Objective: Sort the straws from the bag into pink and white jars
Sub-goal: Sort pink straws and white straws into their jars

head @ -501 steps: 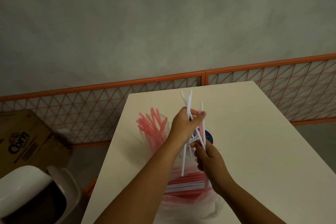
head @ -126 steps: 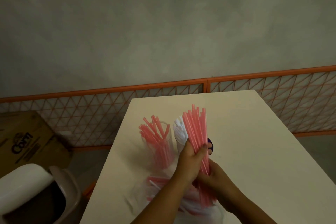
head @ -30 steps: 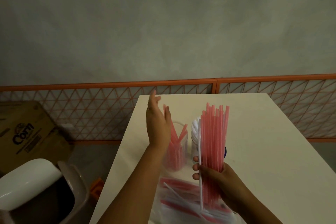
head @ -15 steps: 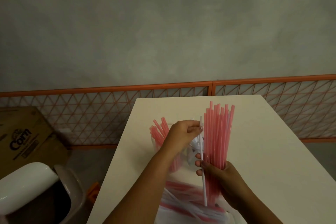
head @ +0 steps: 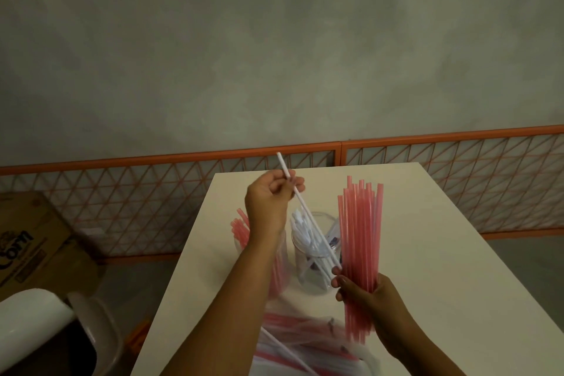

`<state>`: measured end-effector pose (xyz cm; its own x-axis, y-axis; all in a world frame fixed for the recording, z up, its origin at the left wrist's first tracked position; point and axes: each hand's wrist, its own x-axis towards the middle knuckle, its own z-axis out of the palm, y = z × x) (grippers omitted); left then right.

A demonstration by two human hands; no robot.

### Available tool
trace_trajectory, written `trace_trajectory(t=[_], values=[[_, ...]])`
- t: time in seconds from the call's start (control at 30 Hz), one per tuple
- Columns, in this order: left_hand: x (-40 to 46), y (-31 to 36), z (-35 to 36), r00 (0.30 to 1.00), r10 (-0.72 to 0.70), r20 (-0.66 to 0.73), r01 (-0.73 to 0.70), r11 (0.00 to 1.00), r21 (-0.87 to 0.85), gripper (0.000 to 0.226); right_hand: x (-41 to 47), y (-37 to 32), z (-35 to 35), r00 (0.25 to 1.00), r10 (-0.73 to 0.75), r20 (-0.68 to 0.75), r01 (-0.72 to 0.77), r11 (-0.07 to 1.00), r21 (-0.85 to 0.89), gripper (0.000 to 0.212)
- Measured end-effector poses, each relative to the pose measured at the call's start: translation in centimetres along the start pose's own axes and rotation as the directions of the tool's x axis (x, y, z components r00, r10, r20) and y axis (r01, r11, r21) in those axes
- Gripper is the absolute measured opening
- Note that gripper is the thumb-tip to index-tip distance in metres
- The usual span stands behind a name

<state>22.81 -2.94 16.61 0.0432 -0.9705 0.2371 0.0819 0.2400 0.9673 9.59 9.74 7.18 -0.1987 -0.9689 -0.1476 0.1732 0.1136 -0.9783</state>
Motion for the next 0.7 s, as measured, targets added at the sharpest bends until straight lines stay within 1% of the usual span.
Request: trace_trajectory(t=[0.07,0.13,0.2,0.27,0.33,0.4,0.47,0.53,0.57,0.63,0.67,0.7], values=[[0.5,0.2,0.0,0.993,0.06,-0.101,-0.062,0.998,-0.021,0.012,0.0,0.2,-0.5,1.0,0.011,-0.014,-0.011,1.0,0.025,0.013],[0.9,0.0,0.0,0.982,0.135,-0.135,-0.129,0.99,0.056,0.012,0.0,0.5,-0.8,0.999,0.031,-0.015,-0.03,0.998,0.05,0.015],[0.7,-0.7,0.2,0.975,0.196,-0.099,-0.174,0.964,0.2,0.004,0.0,0.7,-0.9,0.999,0.044,-0.016,-0.043,0.997,0.066,0.016],[0.2,-2.1,0.5,0.978,0.206,-0.036,-0.185,0.934,0.307,0.004,0.0,0.7,-0.9,0.999,0.048,-0.006,-0.047,0.996,0.079,0.018],[-0.3,-3.7,0.7,0.984,0.171,0.048,-0.176,0.91,0.376,0.008,0.1,0.7,-0.9,0.999,0.045,0.005,-0.045,0.994,0.101,0.018],[-0.7,-4.7,0.9,0.984,0.134,0.117,-0.175,0.857,0.486,0.019,0.1,0.5,-0.9,0.999,0.036,0.003,-0.036,0.993,0.109,0.019],[-1.0,-5.4,1.1,0.984,0.09,0.151,-0.163,0.793,0.587,0.04,0.1,0.4,-1.1,1.0,0.023,-0.003,-0.023,0.994,0.104,0.021],[-1.3,-6.0,1.1,0.982,0.062,0.177,-0.16,0.768,0.621,0.061,0.0,0.4,-1.2,1.0,0.018,-0.002,-0.017,0.994,0.108,0.022],[-1.5,-6.3,1.1,0.979,0.054,0.199,-0.172,0.747,0.642,0.068,0.0,0.3,-1.2,1.0,0.019,0.002,-0.019,0.994,0.109,0.022],[-1.3,-7.2,1.2,0.962,0.031,0.271,-0.22,0.677,0.702,0.071,0.1,0.3,-1.1,1.0,0.022,0.019,-0.024,0.995,0.101,0.022],[-1.3,-7.5,1.2,0.949,-0.017,0.315,-0.234,0.634,0.737,0.067,0.1,0.2,-1.0,0.999,0.022,0.029,-0.025,0.995,0.098,0.022],[-1.5,-7.5,1.2,0.925,-0.072,0.374,-0.274,0.558,0.784,0.061,0.1,0.2,-0.9,0.999,0.022,0.038,-0.026,0.995,0.095,0.021]])
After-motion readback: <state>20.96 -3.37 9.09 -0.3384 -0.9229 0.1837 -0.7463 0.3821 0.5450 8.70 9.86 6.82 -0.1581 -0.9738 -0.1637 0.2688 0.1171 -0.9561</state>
